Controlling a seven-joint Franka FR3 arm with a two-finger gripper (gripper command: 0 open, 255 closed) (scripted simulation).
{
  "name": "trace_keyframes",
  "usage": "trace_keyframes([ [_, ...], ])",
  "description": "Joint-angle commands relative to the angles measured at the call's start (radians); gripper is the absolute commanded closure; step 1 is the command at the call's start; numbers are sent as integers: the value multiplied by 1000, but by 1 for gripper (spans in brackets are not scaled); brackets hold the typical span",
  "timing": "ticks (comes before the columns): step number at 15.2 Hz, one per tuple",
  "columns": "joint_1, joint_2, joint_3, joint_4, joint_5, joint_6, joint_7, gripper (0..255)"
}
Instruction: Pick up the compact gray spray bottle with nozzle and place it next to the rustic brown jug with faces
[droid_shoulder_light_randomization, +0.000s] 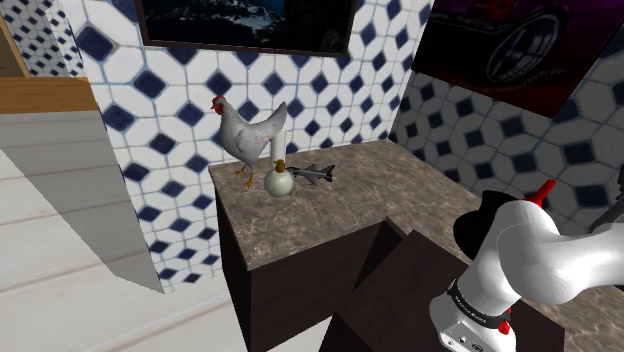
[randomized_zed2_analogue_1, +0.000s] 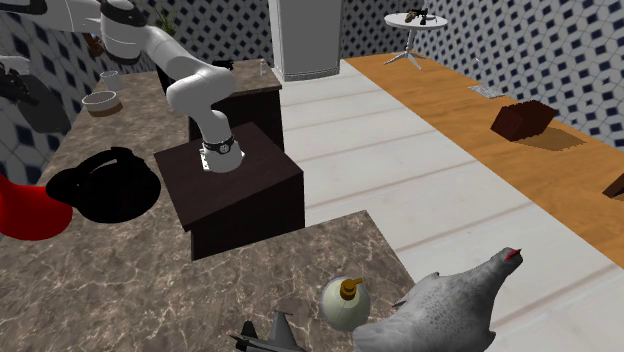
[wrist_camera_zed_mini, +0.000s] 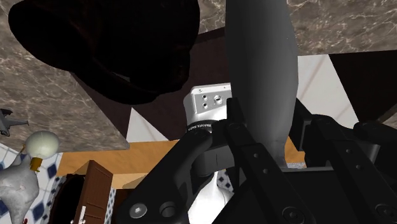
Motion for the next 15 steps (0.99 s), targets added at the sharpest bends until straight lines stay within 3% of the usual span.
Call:
trace_keyframes([
  [1, -11, -13, -3, -26, -6, 18, 5, 255],
  [15, -74, -107, -47, -189, -64, 137, 30, 255],
])
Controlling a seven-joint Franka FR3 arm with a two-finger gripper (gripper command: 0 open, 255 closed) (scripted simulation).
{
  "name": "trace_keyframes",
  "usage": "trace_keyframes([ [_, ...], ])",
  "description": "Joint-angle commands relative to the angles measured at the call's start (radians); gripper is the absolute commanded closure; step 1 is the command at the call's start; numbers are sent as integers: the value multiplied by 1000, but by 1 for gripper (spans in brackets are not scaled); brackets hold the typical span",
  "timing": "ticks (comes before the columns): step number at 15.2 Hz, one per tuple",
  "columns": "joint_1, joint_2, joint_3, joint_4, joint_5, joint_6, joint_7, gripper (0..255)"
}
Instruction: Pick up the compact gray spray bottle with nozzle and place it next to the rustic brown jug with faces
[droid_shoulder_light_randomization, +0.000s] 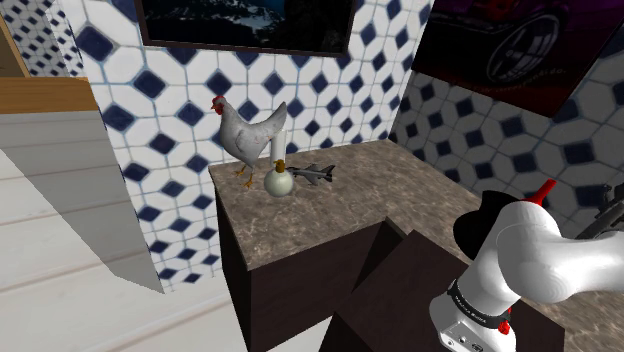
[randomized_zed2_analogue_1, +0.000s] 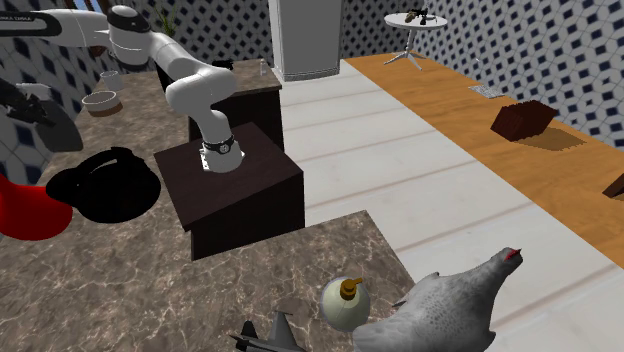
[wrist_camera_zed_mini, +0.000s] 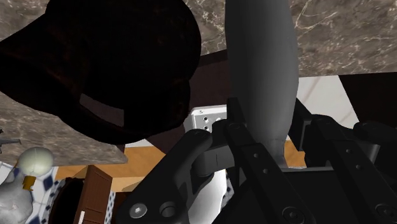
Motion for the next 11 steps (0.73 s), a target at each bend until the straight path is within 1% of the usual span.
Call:
trace_keyframes([
  [1, -6, -13, -9, -17, -11, 16, 0, 255],
  [11, -31, -73, -59, -96, -65, 92, 7, 255],
])
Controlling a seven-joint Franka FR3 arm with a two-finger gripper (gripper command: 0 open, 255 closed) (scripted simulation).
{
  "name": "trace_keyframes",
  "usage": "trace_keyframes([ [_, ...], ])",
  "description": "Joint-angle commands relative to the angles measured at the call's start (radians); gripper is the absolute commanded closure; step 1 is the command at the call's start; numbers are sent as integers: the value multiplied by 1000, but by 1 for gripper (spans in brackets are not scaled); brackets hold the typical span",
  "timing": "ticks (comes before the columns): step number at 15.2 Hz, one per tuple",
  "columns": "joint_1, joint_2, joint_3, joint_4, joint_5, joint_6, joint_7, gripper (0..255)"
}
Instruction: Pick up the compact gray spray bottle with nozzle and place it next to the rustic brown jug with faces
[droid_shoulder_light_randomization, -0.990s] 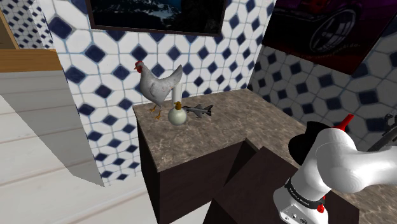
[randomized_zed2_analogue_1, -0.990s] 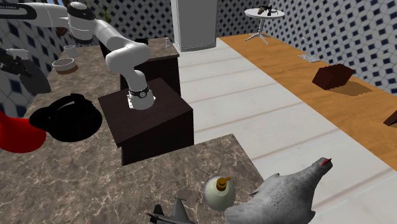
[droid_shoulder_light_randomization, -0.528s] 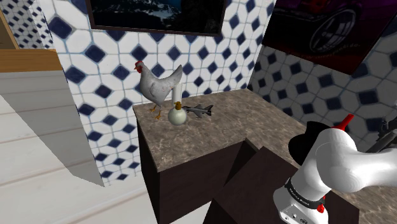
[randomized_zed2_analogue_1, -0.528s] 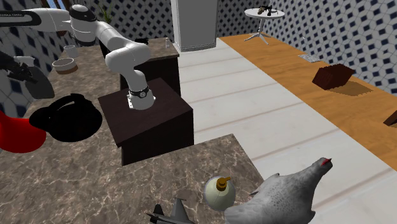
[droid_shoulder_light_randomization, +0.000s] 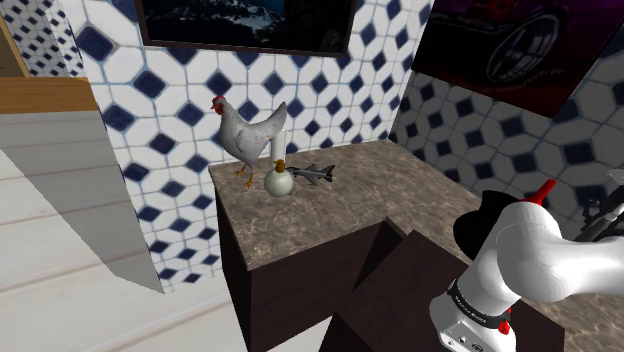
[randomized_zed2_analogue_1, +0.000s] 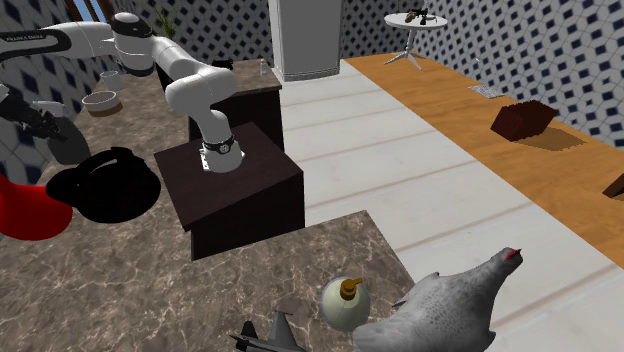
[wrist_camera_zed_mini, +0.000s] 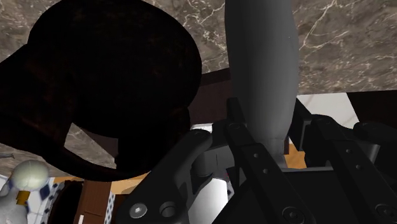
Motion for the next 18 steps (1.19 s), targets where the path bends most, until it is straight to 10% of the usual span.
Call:
trace_keyframes([
  [1, 1, -11, -13, -6, -13, 14, -3, 255],
  [18, -13, -107, -121, -80, -119, 132, -5, 255],
])
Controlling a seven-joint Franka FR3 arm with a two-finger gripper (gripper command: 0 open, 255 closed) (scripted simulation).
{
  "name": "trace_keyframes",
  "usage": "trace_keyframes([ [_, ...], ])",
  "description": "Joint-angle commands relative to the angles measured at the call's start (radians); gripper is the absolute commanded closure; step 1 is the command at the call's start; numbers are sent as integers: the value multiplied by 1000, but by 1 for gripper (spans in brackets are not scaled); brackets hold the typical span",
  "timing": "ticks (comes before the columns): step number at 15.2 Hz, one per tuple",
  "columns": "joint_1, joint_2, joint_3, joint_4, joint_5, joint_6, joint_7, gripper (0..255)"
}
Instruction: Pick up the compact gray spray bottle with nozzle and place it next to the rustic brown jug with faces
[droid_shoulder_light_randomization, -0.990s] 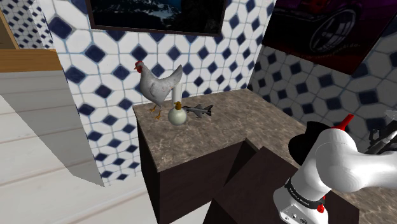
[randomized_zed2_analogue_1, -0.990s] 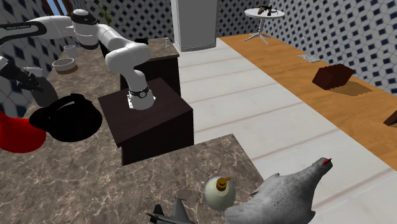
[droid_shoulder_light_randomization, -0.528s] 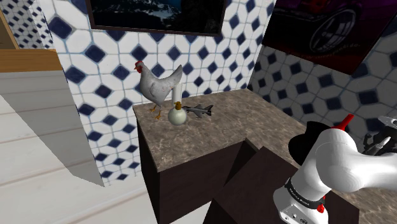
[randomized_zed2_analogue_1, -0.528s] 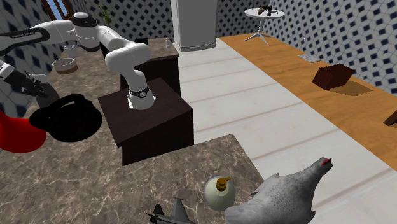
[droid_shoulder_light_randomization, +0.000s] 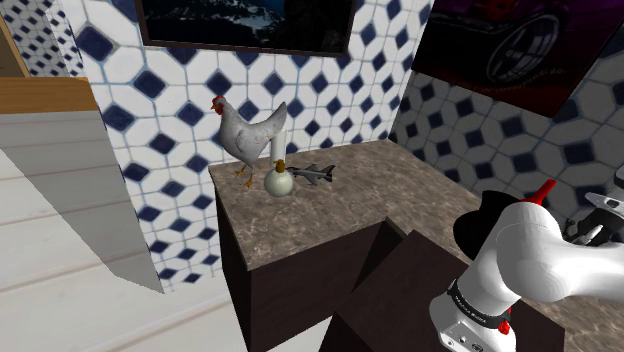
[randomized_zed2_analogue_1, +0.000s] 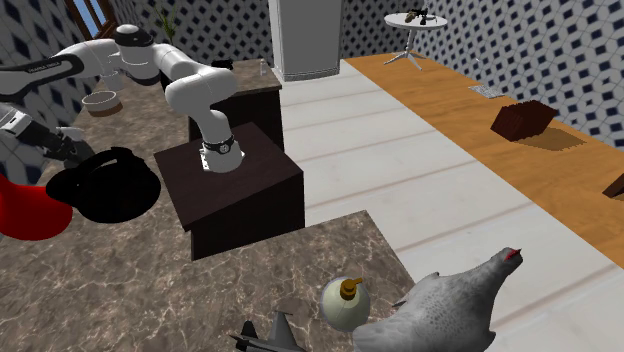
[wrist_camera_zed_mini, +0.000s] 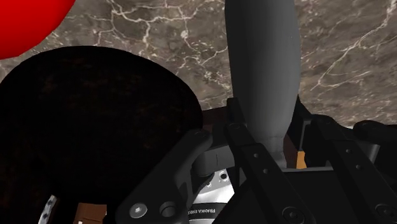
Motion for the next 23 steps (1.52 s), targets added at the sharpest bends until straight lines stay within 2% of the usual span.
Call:
trace_keyframes([
  [1, 2, -11, -15, -3, -14, 14, -2, 255],
  [4, 3, -32, -42, -10, -39, 40, -5, 255],
  [12, 3, -33, -41, -10, -39, 39, -4, 255],
  [13, 2, -33, -41, -13, -39, 39, -3, 0],
  [18, 3, -33, -41, -10, -39, 39, -4, 0],
  [22, 84, 13, -7, 127, 0, -31, -39, 0],
  [23, 84, 13, -7, 127, 0, -30, -39, 0],
])
